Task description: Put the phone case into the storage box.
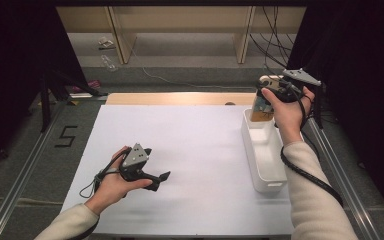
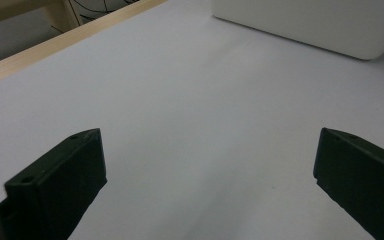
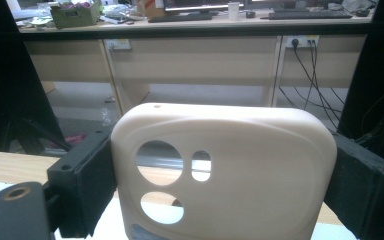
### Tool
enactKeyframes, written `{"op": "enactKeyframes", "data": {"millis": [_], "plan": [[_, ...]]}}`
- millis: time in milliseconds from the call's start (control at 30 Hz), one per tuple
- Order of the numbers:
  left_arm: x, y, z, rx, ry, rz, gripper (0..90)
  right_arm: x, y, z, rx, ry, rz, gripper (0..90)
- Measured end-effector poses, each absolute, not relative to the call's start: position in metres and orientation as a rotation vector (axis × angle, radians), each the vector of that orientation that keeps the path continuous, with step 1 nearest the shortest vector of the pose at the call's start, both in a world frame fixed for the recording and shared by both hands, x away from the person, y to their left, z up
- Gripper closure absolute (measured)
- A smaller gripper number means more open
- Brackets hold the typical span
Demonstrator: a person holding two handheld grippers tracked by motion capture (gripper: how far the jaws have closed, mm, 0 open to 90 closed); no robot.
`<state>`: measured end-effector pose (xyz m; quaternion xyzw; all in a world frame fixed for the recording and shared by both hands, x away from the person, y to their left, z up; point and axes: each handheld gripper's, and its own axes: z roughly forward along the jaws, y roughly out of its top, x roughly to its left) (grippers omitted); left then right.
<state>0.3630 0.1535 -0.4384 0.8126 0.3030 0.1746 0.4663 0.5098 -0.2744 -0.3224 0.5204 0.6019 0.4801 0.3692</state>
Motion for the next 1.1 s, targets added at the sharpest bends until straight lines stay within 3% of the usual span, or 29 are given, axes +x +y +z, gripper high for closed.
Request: {"op": "enactKeyframes", "data": {"millis": [1100], "plan": [[0.363,0.153,-0.439,1.997,0.742,0.428,0.0,0.527,-0.273,-0.326,1.366,1.55,1.214,12.2]]}}
